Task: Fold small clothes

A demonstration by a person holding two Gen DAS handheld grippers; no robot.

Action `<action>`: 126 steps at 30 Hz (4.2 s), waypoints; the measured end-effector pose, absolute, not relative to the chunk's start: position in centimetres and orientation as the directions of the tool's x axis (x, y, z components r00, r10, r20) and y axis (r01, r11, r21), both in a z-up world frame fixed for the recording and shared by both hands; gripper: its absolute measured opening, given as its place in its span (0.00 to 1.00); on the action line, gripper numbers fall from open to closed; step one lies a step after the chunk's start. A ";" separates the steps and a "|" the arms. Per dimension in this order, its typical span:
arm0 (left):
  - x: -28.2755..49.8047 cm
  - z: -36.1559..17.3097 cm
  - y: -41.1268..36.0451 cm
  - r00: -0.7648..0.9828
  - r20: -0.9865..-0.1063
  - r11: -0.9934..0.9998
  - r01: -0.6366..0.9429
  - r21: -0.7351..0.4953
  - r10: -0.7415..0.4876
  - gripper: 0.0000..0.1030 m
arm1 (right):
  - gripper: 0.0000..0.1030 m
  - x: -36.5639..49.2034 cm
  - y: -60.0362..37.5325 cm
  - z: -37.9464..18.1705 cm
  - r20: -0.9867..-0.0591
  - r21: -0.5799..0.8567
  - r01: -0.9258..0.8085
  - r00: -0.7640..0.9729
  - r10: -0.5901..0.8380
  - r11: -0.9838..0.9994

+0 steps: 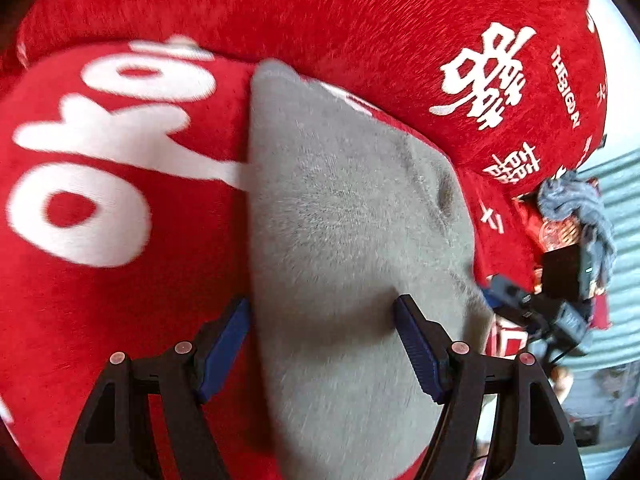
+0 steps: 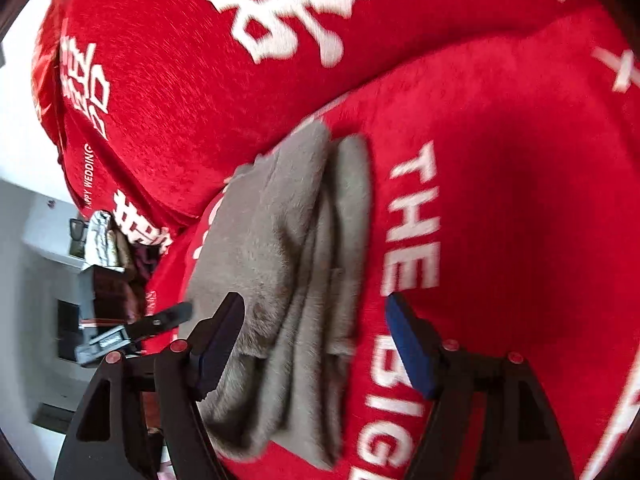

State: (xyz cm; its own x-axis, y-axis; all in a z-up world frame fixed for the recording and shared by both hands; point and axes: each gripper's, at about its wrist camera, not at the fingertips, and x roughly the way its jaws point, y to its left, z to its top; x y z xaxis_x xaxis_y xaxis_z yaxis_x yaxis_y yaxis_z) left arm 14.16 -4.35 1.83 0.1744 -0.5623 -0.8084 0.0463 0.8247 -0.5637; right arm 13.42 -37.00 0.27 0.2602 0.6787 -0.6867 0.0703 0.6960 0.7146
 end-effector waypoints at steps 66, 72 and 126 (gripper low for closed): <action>-7.8 7.0 -3.6 0.510 -0.827 0.959 0.259 -0.117 -0.239 0.46 | 0.37 -7.9 -18.1 8.6 -0.776 0.214 -0.319 0.519 0.359 0.923; -8.3 6.5 -2.9 0.522 -0.828 0.969 0.227 -0.098 -0.206 0.67 | 0.39 -7.7 -19.2 7.8 -0.779 0.253 -0.308 0.498 0.382 0.917; -15.7 9.7 -3.2 0.632 -0.773 0.988 0.085 0.132 0.049 0.79 | 0.59 -15.8 -20.9 11.0 -0.793 0.232 -0.287 0.497 0.351 0.929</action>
State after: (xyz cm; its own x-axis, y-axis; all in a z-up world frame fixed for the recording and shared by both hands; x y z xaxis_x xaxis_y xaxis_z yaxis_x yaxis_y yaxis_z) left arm -15.65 -3.20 9.74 0.6320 0.0491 -0.7734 0.0849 0.9876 0.1320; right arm -15.79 -20.89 10.95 0.4973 0.3515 -0.7932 -0.2872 0.9294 0.2318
